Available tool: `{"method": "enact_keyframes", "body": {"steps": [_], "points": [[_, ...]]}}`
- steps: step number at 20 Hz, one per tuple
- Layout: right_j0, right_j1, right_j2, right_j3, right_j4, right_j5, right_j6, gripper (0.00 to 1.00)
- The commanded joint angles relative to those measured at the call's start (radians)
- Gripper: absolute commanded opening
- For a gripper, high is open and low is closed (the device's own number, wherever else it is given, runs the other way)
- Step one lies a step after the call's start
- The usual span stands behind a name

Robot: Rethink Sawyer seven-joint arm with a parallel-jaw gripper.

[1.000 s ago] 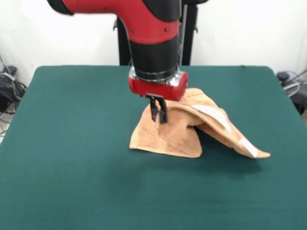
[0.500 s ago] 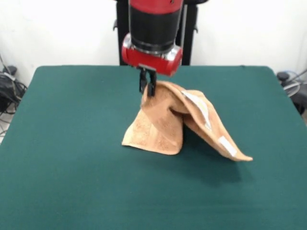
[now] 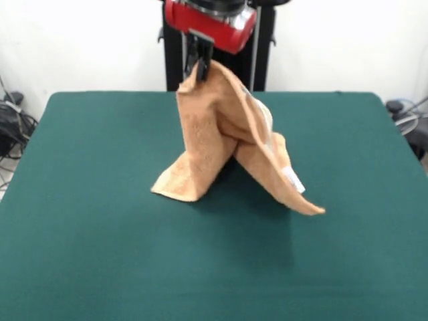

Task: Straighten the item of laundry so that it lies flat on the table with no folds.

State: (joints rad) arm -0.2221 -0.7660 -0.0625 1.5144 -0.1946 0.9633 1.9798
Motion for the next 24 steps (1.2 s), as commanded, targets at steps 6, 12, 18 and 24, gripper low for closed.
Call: {"method": "enact_keyframes", "body": {"steps": [6,12,18,24], "points": [[0.055,-0.009,-0.096,-0.039,0.010,0.090,0.258,0.00],[0.006,0.083,-0.027,0.001,0.048,-0.112,0.199,0.00],[-0.031,0.140,0.012,0.022,0.072,-0.239,0.147,0.00],[-0.069,0.158,0.074,0.045,0.120,-0.290,0.083,0.00]]}}
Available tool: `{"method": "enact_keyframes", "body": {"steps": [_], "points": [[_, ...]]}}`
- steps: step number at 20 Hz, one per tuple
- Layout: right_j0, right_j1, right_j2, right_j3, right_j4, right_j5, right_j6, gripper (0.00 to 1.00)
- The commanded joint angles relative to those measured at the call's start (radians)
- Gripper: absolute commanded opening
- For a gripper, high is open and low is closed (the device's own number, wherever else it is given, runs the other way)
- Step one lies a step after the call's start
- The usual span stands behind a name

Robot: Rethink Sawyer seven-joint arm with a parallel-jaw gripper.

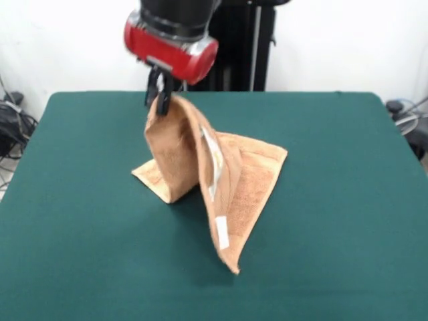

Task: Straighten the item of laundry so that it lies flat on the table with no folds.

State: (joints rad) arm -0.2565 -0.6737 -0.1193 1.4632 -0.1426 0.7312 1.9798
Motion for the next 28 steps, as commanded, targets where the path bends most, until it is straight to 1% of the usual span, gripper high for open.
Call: {"method": "enact_keyframes", "body": {"steps": [1,3,5,7,8,10,12,13,15,17,20,23,24,28], "points": [[-0.039,0.065,0.142,0.101,0.080,-0.057,0.077,0.00],[-0.056,0.064,0.190,0.118,0.122,-0.047,0.050,0.00],[-0.058,0.059,0.203,0.125,0.140,-0.037,0.048,0.00],[-0.071,0.064,0.228,0.136,0.157,-0.054,0.038,0.00],[-0.091,0.075,0.255,0.144,0.165,-0.078,0.019,0.00],[-0.118,0.091,0.284,0.150,0.168,-0.104,-0.007,0.00],[-0.115,0.086,0.279,0.153,0.162,-0.107,0.003,0.00],[-0.106,0.079,0.269,0.154,0.158,-0.102,0.019,0.00],[-0.042,0.043,0.203,0.153,0.150,-0.073,0.114,0.00],[-0.007,0.022,0.182,0.166,0.165,-0.055,0.166,0.00],[0.025,0.006,0.176,0.183,0.193,-0.041,0.206,0.00],[0.068,-0.026,0.150,0.176,0.228,0.035,0.252,0.00],[0.091,-0.049,0.135,0.169,0.245,0.089,0.282,0.00],[0.174,-0.109,0.069,0.147,0.286,0.228,0.381,0.00]]}}
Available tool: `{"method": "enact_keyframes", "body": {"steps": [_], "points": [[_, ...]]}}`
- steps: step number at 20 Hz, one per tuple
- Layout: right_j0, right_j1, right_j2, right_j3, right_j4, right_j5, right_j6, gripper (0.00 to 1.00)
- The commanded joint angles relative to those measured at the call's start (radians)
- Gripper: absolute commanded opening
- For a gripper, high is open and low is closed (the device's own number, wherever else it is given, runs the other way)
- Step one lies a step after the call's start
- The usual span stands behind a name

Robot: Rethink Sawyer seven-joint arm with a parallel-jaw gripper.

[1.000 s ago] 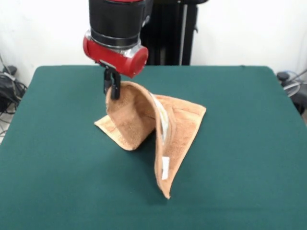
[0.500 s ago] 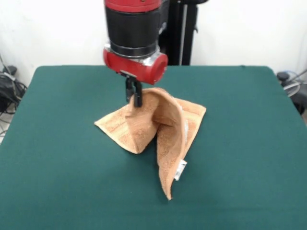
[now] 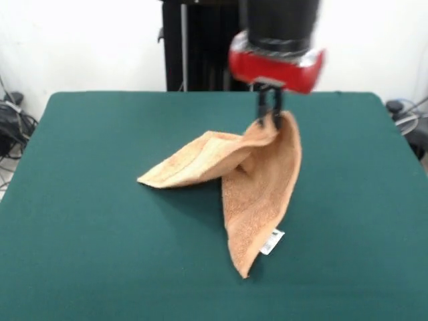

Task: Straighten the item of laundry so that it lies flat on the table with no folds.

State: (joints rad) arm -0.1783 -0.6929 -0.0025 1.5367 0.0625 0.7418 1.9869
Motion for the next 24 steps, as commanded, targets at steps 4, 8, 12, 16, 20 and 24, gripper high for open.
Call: {"method": "enact_keyframes", "body": {"steps": [4,8,12,16,20,24], "points": [[0.155,-0.127,-0.106,0.053,0.106,0.322,0.431,0.00],[0.169,-0.127,-0.156,0.034,0.083,0.361,0.412,0.00],[0.088,-0.081,-0.152,0.047,0.037,0.279,0.268,0.00],[0.022,-0.065,-0.133,0.054,0.004,0.231,0.166,0.00],[-0.025,-0.061,-0.113,0.047,-0.020,0.225,0.109,0.00],[-0.051,-0.034,-0.090,0.045,-0.043,0.172,0.096,0.00]]}}
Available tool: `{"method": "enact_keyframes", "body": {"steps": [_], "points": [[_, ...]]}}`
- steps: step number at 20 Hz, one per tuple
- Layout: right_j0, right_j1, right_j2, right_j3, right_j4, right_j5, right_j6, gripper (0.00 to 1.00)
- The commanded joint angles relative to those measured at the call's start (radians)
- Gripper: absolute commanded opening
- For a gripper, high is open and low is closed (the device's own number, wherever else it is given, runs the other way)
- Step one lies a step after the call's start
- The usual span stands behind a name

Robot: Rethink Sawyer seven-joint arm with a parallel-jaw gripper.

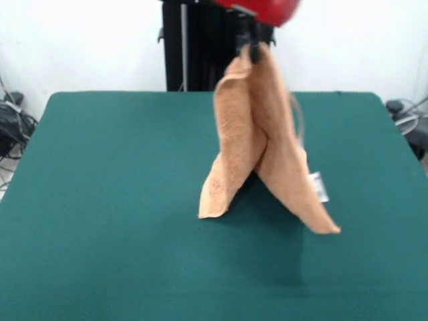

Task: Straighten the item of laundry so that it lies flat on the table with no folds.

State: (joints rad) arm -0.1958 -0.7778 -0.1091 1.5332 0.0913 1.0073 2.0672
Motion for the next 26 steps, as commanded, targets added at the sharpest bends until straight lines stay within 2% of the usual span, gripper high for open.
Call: {"method": "enact_keyframes", "body": {"steps": [1,5,17,26], "points": [[-0.037,0.058,0.020,0.047,-0.078,-0.105,0.017,0.00],[-0.061,0.068,0.038,0.059,-0.106,-0.150,0.002,0.00],[-0.068,0.059,0.048,0.062,-0.136,-0.144,0.020,0.00],[-0.101,0.069,0.004,0.021,-0.229,-0.157,-0.030,0.00]]}}
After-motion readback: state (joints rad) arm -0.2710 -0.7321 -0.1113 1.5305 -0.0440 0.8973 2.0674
